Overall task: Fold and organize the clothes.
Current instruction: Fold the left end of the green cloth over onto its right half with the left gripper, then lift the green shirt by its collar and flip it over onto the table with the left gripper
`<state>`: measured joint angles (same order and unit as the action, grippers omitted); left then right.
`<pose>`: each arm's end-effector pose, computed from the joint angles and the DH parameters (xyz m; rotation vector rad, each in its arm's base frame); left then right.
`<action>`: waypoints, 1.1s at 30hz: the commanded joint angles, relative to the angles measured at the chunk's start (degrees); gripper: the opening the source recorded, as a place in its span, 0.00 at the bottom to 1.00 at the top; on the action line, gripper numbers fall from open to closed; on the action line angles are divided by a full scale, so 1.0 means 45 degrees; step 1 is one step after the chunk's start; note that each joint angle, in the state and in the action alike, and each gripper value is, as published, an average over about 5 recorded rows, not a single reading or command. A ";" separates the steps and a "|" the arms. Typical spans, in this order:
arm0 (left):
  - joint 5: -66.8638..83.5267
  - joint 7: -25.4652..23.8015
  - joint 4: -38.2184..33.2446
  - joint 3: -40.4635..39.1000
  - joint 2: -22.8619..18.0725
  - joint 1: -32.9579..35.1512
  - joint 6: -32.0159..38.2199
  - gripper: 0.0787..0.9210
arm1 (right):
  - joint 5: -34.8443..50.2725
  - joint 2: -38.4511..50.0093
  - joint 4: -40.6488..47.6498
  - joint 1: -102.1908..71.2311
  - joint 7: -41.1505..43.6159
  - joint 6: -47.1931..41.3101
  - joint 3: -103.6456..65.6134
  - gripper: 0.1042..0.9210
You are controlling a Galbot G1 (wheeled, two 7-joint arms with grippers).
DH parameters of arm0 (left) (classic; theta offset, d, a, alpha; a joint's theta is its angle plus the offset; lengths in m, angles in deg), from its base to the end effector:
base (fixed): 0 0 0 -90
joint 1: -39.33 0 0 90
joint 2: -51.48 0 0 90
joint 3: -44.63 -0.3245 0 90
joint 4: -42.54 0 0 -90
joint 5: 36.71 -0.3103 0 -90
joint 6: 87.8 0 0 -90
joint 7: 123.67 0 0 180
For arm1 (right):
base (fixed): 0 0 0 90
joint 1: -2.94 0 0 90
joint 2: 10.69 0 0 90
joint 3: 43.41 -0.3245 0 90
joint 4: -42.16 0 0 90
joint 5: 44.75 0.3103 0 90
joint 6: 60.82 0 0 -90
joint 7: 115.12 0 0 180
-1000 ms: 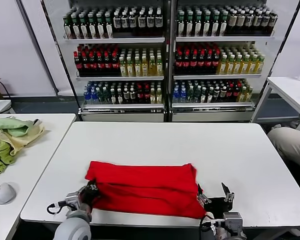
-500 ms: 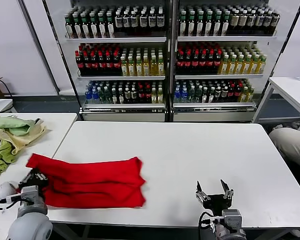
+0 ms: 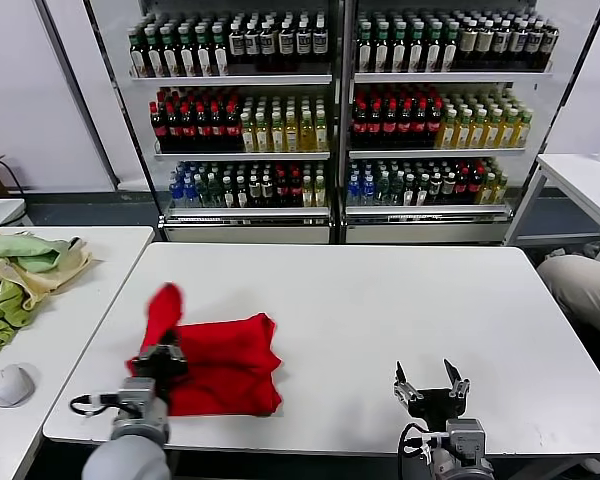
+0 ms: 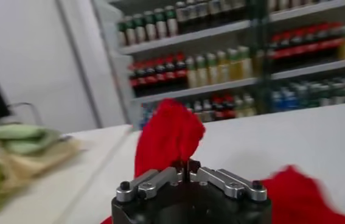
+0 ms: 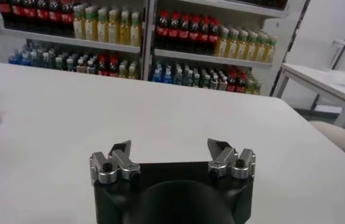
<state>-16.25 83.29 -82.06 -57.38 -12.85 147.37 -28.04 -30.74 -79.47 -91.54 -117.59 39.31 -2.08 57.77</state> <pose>0.1890 0.0163 -0.2263 0.0703 -2.8051 -0.2115 0.1294 0.0007 -0.2138 -0.0544 -2.7625 0.1853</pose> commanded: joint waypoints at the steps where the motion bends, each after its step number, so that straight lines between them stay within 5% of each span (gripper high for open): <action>1: 0.0359 -0.0732 0.2579 -0.2427 -0.2027 -0.2617 0.0131 0.03 | -0.0017 -0.0062 -0.0096 -0.0014 -0.0017 -0.0008 -0.0007 0.88; 10: 0.4005 -0.1756 -0.1226 -0.2586 -0.2087 -0.1846 0.0636 0.25 | -0.0019 0.0007 -0.0117 0.0134 -0.0029 -0.0089 -0.0011 0.88; 16: 0.3589 -0.1800 -0.1621 0.0849 -0.0431 -0.0480 0.1317 0.45 | -0.0016 -0.0042 -0.0075 0.0171 0.0013 -0.0073 0.0076 0.88; 22: 0.0703 -0.4010 0.1382 0.5041 0.0543 0.1753 0.2496 0.66 | 0.0004 0.0031 -0.0060 0.0324 0.0047 -0.0053 0.0081 0.88; 28: 0.1370 -0.3965 0.3260 0.4453 0.0042 0.1586 0.2112 0.84 | -0.0004 0.0038 0.0008 0.0315 0.0058 -0.0025 0.0130 0.88; 33: 0.2602 -0.3561 0.3800 0.3765 -0.0462 0.0647 0.1526 0.88 | -0.0017 0.0044 0.0014 0.0254 0.0052 0.0001 0.0113 0.88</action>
<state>-8.46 69.63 -74.44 -45.09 -14.20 150.44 -20.57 -30.80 -79.26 -91.57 -116.51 39.57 -2.15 58.31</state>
